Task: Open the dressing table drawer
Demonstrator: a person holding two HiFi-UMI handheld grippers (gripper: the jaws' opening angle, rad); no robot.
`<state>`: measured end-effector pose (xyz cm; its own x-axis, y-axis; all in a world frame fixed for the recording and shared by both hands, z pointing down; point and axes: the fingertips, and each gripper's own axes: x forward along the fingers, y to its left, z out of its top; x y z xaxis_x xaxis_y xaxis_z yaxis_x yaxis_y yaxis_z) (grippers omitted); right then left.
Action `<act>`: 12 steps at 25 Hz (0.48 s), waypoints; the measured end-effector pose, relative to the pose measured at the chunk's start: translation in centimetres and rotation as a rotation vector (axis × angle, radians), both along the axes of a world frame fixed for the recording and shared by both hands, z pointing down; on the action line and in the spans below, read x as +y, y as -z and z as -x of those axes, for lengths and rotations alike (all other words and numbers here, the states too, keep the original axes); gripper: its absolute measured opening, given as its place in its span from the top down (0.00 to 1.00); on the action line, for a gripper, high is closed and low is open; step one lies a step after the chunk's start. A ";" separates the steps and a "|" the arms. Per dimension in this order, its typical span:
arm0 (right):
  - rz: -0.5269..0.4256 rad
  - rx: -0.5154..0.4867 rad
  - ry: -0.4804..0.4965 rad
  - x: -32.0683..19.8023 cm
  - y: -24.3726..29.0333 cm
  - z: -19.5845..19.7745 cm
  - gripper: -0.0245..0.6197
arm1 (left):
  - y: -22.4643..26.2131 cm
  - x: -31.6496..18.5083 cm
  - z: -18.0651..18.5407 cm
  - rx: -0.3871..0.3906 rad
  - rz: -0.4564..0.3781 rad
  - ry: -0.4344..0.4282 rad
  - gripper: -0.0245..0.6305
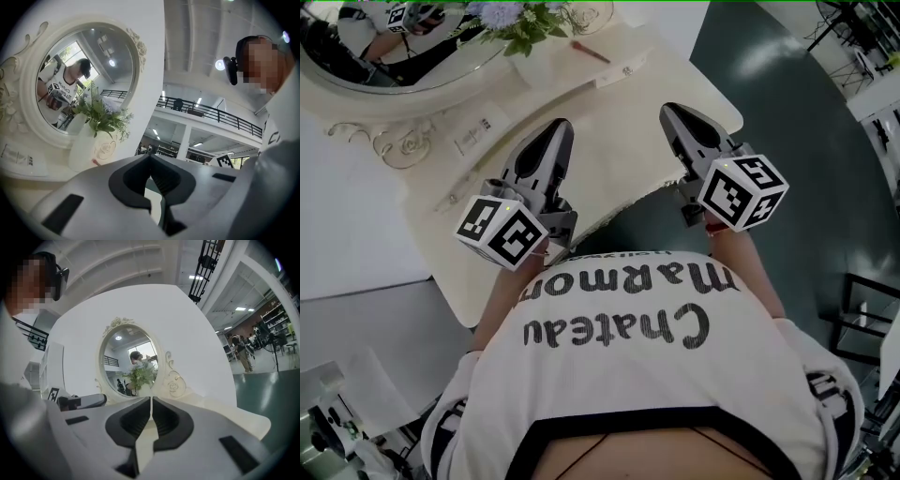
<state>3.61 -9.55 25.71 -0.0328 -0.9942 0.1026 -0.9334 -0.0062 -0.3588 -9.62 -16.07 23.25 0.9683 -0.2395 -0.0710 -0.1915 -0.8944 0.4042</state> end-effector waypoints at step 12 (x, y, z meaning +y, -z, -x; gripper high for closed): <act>0.130 -0.052 0.043 -3.0 -6.1 -2.0 0.91 | -5.6 -2.4 -3.2 -0.071 0.109 0.002 0.93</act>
